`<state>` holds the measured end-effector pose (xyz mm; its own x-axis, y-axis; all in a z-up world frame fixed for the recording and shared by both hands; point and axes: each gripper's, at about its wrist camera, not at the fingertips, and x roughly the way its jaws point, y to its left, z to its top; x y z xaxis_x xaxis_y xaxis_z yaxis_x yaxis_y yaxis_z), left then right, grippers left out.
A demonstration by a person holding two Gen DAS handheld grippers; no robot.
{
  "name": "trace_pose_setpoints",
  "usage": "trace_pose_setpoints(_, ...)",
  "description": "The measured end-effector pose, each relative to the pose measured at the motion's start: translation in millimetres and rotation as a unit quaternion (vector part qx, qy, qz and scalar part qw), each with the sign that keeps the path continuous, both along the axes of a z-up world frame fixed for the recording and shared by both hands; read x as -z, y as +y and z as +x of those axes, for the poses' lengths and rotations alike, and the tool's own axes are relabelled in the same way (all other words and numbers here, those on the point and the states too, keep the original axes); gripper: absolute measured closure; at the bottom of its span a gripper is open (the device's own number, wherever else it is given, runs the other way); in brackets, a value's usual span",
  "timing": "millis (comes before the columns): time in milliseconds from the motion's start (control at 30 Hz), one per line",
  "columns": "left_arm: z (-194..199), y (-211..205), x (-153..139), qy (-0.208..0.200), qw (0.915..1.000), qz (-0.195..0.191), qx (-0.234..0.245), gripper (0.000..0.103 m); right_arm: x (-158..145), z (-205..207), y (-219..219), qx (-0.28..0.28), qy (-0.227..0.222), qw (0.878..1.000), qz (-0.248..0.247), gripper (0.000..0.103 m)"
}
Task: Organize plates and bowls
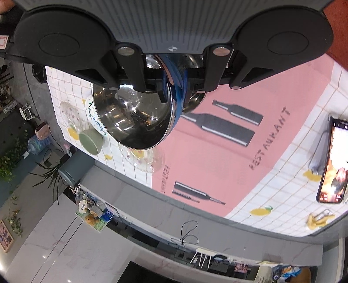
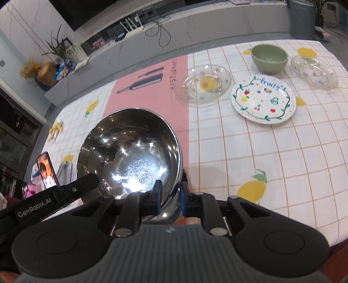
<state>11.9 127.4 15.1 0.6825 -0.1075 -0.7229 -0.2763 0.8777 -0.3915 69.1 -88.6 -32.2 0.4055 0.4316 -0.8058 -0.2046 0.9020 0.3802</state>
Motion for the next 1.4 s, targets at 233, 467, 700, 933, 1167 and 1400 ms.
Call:
trace_pose_setpoints(233, -4, 1, 10, 0.025, 0.9996, -0.003, 0.011, 0.087, 12, 1, -2, -0.005, 0.030, 1.000, 0.000, 0.089)
trace_pose_setpoints(467, 0, 1, 18, 0.052, 0.9986, -0.003, 0.011, 0.087, 19, 5, 4, -0.003, 0.040, 0.999, -0.004, 0.089)
trace_pose_setpoints(700, 1, 0, 20, 0.067, 0.9976, 0.008, 0.015, 0.087, 22, 6, 9, -0.012, 0.040, 0.999, -0.013, 0.089)
trace_pose_setpoints(933, 3, -3, 22, 0.079, 0.9966, 0.016, 0.020, 0.086, 25, 8, 12, -0.014, 0.042, 0.999, -0.019, 0.089)
trace_pose_setpoints(1167, 5, -2, 25, 0.086, 0.9960, 0.013, 0.021, 0.081, 24, 7, 16, -0.025, 0.034, 0.999, -0.031, 0.085)
trace_pose_setpoints(1400, 6, -3, 22, 0.082, 0.9959, 0.027, 0.024, 0.077, 21, 5, 18, -0.033, 0.023, 0.999, -0.034, 0.082)
